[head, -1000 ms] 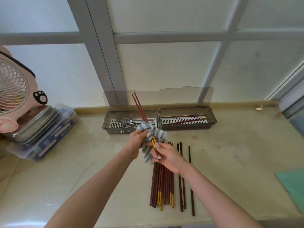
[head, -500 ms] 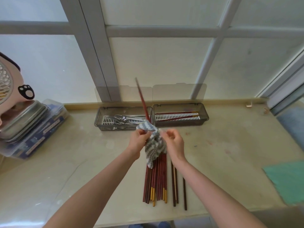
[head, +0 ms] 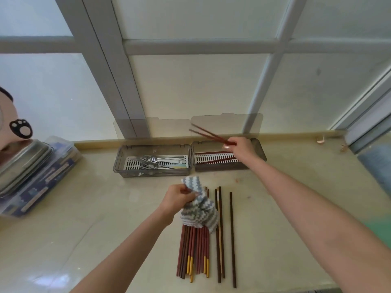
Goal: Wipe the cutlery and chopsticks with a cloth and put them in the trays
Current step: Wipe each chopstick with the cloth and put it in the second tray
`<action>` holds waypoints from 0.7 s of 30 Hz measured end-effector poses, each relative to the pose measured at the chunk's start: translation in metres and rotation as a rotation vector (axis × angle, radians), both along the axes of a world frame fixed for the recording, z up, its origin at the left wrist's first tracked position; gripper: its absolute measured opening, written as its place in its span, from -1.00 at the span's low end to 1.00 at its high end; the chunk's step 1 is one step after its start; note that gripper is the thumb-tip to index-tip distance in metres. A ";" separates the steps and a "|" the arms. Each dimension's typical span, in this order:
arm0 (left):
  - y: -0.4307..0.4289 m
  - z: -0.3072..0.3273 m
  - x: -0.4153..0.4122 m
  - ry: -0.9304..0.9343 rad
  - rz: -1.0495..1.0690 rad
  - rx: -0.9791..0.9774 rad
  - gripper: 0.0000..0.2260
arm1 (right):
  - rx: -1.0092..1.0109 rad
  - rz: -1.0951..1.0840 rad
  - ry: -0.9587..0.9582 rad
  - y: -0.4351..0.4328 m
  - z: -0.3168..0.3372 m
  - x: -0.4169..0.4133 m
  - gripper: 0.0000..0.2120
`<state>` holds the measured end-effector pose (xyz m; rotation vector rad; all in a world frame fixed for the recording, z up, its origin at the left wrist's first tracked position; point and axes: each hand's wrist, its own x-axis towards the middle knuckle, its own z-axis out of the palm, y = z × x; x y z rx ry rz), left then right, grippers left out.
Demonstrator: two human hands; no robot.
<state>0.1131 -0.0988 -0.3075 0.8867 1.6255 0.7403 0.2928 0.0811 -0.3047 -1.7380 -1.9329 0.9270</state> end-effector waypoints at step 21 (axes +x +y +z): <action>-0.008 0.012 -0.034 -0.254 0.471 0.035 -0.94 | 0.201 0.070 -0.540 0.000 -0.075 0.024 -0.66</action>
